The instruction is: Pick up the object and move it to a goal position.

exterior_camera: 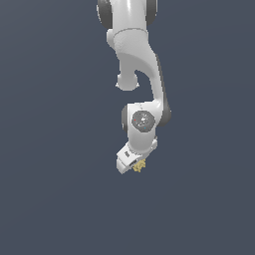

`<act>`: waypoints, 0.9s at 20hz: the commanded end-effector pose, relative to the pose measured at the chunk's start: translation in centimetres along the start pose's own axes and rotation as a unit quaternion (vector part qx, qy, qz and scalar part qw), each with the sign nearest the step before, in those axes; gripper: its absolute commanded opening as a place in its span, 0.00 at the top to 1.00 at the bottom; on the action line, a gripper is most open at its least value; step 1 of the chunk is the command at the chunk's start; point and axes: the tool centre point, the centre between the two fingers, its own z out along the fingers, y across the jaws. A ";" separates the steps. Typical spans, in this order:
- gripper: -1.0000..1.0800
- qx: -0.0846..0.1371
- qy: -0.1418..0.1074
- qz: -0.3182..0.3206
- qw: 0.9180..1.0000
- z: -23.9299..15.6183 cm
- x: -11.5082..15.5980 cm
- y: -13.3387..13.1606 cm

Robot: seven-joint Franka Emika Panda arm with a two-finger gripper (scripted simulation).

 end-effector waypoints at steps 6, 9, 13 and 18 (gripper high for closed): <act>1.00 0.000 0.000 0.000 1.000 -2.4 -1.0 0.7; 1.00 0.000 0.000 0.000 1.000 -4.2 -1.8 1.2; 1.00 0.000 0.000 0.000 1.000 -7.6 -3.2 2.1; 1.00 0.000 0.000 0.000 1.000 -12.9 -5.5 3.6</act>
